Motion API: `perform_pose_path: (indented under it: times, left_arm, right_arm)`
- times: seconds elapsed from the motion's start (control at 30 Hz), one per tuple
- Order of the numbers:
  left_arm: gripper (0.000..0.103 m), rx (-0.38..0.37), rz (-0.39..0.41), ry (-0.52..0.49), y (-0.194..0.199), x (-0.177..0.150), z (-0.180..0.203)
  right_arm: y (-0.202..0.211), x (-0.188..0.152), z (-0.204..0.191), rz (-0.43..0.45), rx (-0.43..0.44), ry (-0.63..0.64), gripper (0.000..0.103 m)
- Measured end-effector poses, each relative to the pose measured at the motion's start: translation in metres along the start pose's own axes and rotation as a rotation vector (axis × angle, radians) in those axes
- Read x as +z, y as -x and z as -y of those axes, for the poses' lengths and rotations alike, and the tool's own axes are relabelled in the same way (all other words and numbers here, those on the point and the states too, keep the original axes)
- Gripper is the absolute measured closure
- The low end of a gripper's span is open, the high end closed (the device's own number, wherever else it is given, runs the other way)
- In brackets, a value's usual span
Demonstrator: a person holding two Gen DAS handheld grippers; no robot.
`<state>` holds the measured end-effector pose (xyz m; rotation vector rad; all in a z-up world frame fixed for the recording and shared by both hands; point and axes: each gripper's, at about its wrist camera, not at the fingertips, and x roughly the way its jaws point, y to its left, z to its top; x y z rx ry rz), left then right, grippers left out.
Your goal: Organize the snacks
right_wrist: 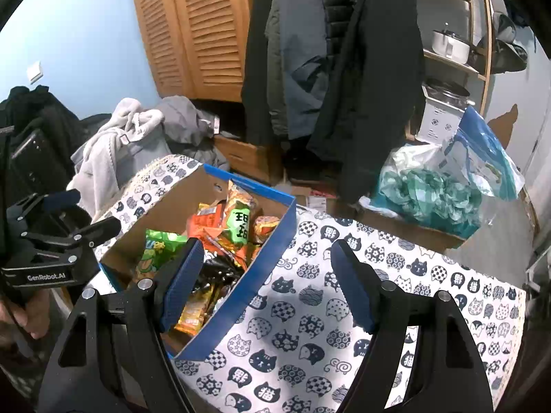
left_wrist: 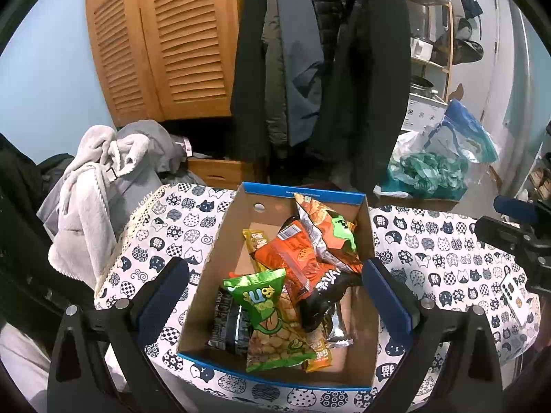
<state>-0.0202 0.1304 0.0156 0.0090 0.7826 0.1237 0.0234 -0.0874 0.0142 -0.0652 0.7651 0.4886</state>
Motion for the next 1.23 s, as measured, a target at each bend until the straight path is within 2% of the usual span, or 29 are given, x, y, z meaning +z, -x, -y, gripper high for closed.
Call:
perform_pose_path:
  times: [1.23]
  left_arm:
    - [0.002,0.028,-0.018,-0.023,-0.0014,-0.0009,-0.0009]
  right_arm:
    - [0.0001,0.0012,-0.0012,0.003,-0.006,-0.002,0.026]
